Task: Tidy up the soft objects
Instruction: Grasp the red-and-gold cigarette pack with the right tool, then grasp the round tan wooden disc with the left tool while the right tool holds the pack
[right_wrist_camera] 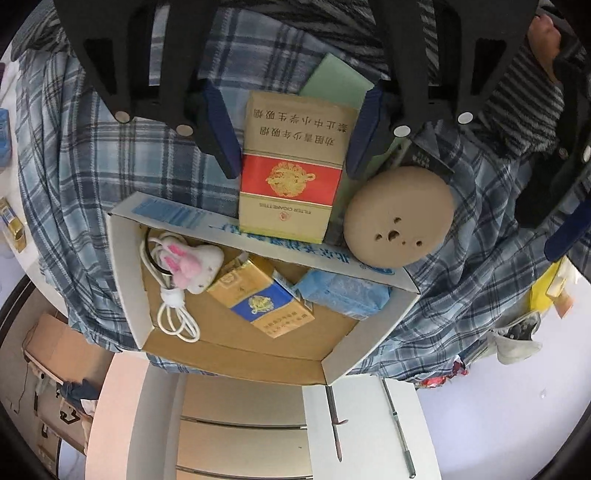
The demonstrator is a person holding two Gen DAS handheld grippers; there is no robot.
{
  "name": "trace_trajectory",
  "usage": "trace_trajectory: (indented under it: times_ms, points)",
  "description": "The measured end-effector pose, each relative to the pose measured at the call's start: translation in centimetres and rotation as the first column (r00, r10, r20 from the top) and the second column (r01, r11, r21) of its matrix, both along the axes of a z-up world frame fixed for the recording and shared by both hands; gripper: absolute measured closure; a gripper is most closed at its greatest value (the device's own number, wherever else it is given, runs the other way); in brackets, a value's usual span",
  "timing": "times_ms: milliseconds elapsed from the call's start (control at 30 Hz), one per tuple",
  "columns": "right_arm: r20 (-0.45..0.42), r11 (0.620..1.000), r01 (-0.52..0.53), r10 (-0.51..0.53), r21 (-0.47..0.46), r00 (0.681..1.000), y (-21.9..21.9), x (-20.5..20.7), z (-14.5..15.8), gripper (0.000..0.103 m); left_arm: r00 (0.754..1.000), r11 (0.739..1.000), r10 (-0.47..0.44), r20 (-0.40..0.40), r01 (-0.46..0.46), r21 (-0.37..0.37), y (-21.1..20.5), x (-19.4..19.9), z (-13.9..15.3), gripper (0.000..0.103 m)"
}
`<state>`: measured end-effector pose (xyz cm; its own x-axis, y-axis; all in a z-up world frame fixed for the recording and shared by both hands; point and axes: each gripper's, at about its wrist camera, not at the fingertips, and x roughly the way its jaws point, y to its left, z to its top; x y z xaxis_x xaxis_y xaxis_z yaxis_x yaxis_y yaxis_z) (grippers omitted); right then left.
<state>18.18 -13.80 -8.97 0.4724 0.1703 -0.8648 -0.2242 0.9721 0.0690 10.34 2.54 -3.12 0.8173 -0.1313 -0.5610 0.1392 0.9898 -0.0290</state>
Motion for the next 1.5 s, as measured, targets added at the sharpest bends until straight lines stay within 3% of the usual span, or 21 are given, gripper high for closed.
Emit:
trace_trajectory:
  times_ms: [100,367,467,600,967,1067,1167,1333,1400,1500]
  points:
    - [0.019,1.000,-0.011,0.011,0.010,1.000,-1.1,-0.7,0.7,0.046,1.000,0.999,-0.002,-0.031,0.003,0.042,-0.7,0.2,0.1,0.014]
    - [0.188,0.999,-0.041,0.039,0.009,0.981,-4.9,-2.0,3.5,0.047,0.993,0.994,-0.069,-0.097,0.077,0.082,-3.4,1.4,0.7,0.014]
    - [0.179,0.997,-0.056,0.047,0.048,0.983,-5.7,-1.8,3.2,0.047,0.986,0.989,-0.093,-0.138,0.107,0.098,-4.6,2.6,0.5,0.014]
    - [0.159,0.996,-0.065,0.054,0.066,0.986,-6.2,-1.7,2.2,0.048,0.970,0.989,-0.120,-0.212,0.134,0.056,-5.5,4.4,-0.2,0.014]
    - [0.018,0.997,-0.061,0.060,0.036,0.998,-6.0,-0.4,-1.0,0.047,0.973,0.978,-0.055,-0.225,0.098,0.185,-6.0,7.0,-2.9,0.014]
    - [0.021,0.998,-0.067,0.066,0.021,0.998,-5.7,-0.3,-1.1,0.040,0.961,0.981,-0.081,-0.264,0.124,0.151,-5.8,7.6,-3.6,0.014]
    - [0.027,0.998,-0.063,0.062,0.013,0.998,-5.6,-0.2,-1.2,0.039,0.950,0.981,-0.102,-0.295,0.146,0.131,-5.8,8.0,-4.2,0.014]
    - [0.009,0.997,-0.076,0.076,0.004,0.997,-5.3,0.0,-1.6,0.041,0.925,0.983,-0.112,-0.363,0.157,0.096,-5.6,8.9,-5.2,0.014]
    - [0.013,0.997,-0.078,0.078,-0.002,0.997,-5.3,0.0,-1.5,0.047,0.921,0.984,-0.119,-0.371,0.158,0.079,-5.4,9.0,-5.5,0.014]
    - [0.014,0.997,-0.078,0.078,-0.002,0.997,-5.2,0.0,-1.5,0.047,0.921,0.985,-0.122,-0.369,0.158,0.069,-5.3,9.1,-5.5,0.014]
